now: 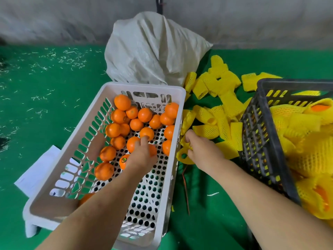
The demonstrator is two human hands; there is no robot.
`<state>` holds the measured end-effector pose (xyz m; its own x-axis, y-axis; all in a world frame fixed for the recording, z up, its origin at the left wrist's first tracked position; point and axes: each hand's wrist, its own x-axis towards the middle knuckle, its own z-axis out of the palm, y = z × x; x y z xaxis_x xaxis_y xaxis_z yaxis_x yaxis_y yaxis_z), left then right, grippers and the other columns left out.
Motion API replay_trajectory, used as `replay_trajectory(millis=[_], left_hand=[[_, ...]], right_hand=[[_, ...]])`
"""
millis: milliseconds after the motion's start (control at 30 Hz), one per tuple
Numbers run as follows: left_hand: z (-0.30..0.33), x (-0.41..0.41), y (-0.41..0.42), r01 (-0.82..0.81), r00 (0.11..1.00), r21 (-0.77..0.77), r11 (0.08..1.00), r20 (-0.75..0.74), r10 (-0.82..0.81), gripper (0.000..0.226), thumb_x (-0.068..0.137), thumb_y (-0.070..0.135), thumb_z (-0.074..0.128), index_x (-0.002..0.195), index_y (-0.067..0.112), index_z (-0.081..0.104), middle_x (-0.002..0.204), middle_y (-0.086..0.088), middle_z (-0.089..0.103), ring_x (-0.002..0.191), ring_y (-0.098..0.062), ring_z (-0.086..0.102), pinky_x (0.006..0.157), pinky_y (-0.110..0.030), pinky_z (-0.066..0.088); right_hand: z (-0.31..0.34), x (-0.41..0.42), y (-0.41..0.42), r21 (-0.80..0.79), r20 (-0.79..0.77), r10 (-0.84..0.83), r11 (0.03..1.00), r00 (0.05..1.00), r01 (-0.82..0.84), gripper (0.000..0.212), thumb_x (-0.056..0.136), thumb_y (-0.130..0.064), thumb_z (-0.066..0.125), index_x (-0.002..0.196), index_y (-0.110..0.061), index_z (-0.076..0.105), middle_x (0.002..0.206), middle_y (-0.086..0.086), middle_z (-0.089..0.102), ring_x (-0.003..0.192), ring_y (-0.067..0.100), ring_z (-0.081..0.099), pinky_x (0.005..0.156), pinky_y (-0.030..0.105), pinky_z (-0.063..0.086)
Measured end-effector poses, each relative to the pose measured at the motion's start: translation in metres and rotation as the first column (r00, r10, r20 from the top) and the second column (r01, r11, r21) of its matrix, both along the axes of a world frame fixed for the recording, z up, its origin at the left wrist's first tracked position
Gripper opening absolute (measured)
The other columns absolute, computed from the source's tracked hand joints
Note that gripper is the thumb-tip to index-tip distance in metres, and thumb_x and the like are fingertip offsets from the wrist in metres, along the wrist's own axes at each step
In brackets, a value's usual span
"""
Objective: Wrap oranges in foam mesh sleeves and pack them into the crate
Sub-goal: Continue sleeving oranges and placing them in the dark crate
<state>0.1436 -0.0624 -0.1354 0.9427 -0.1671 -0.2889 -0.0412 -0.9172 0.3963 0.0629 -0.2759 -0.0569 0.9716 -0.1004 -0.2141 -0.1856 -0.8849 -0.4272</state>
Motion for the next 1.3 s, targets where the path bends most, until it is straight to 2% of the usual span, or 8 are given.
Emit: replay_trajectory(millis=[67,167,300,400,600,867,1033,1300], left_hand=[[0.032,-0.014,0.004,-0.195,0.98,-0.292,0.936,-0.085,0.178,0.07,0.093,0.043,0.065,0.154,0.024,0.036,0.14,-0.012,0.049,0.094,-0.023,0.065,0.064,-0.031,0.054],[0.087,-0.053,0.008,-0.358,0.933,-0.708,0.608,-0.25,0.258,0.059,0.077,0.061,0.064,0.132,0.04,0.06,0.099,0.004,0.071,0.072,-0.013,0.069,0.059,-0.028,0.057],[0.12,-0.117,0.011,-0.394,0.913,-0.883,0.254,-0.408,-0.003,0.043,0.078,0.043,0.069,0.12,0.035,0.074,0.11,-0.005,0.076,0.088,-0.025,0.074,0.078,-0.035,0.061],[0.125,-0.149,0.009,-0.494,0.842,-0.862,0.111,-0.507,-0.184,0.059,0.074,0.026,0.073,0.132,0.015,0.069,0.112,-0.028,0.068,0.078,-0.034,0.068,0.068,-0.036,0.059],[0.131,-0.179,0.026,-0.549,0.786,-0.824,0.142,-0.566,-0.248,0.065,0.07,0.02,0.065,0.133,0.002,0.064,0.093,-0.027,0.072,0.063,-0.038,0.066,0.052,-0.035,0.059],[0.132,-0.195,0.045,-0.423,0.807,-0.89,0.171,-0.455,-0.376,0.104,0.029,0.04,0.105,0.121,0.002,0.075,0.118,-0.022,0.07,0.075,-0.045,0.066,0.058,-0.041,0.061],[0.114,-0.193,0.042,-0.404,0.868,-0.905,0.131,-0.424,-0.257,0.062,0.074,0.029,0.082,0.131,0.007,0.071,0.107,-0.029,0.071,0.07,-0.043,0.064,0.06,-0.04,0.058],[0.098,-0.192,0.033,-0.289,0.956,-0.944,0.162,-0.293,-0.004,0.031,0.098,0.024,0.071,0.116,0.045,0.058,0.12,-0.016,0.065,0.086,-0.025,0.076,0.069,-0.033,0.062]], right_hand=[[0.005,-0.004,0.0,0.108,0.049,-0.059,0.993,0.997,0.054,0.027,0.097,-0.018,0.062,0.121,-0.024,0.049,0.104,-0.001,0.06,0.093,0.028,0.063,0.067,0.037,0.051],[0.017,-0.012,0.003,0.4,0.16,-0.229,0.904,0.96,0.149,0.011,0.097,-0.022,0.065,0.107,-0.018,0.066,0.098,-0.002,0.064,0.088,0.012,0.063,0.077,0.037,0.053],[0.042,-0.037,0.03,0.538,0.237,-0.283,0.835,0.929,0.117,0.014,0.095,-0.03,0.071,0.084,-0.029,0.061,0.07,-0.011,0.057,0.066,-0.002,0.055,0.059,0.02,0.041],[0.052,-0.07,0.058,0.581,0.341,-0.324,0.811,0.882,0.073,0.015,0.095,-0.026,0.071,0.086,-0.031,0.06,0.078,-0.011,0.059,0.075,0.003,0.057,0.065,0.017,0.044],[0.047,-0.125,0.087,0.783,0.23,-0.561,0.592,0.795,0.192,0.03,0.091,-0.019,0.074,0.109,-0.042,0.065,0.093,-0.01,0.066,0.091,0.004,0.063,0.085,0.024,0.053],[0.046,-0.146,0.102,0.635,0.34,-0.539,0.736,0.771,0.234,0.027,0.091,-0.019,0.075,0.086,-0.043,0.064,0.1,-0.02,0.059,0.101,-0.01,0.055,0.079,0.005,0.042],[0.044,-0.148,0.103,0.702,0.287,-0.575,0.67,0.766,0.241,0.017,0.094,-0.022,0.072,0.089,-0.037,0.067,0.094,-0.024,0.067,0.096,-0.005,0.061,0.079,0.016,0.05],[0.036,-0.158,0.111,0.724,0.363,-0.571,0.67,0.736,0.163,0.03,0.094,-0.012,0.065,0.101,-0.042,0.064,0.096,-0.021,0.069,0.095,0.007,0.067,0.08,0.026,0.056]])
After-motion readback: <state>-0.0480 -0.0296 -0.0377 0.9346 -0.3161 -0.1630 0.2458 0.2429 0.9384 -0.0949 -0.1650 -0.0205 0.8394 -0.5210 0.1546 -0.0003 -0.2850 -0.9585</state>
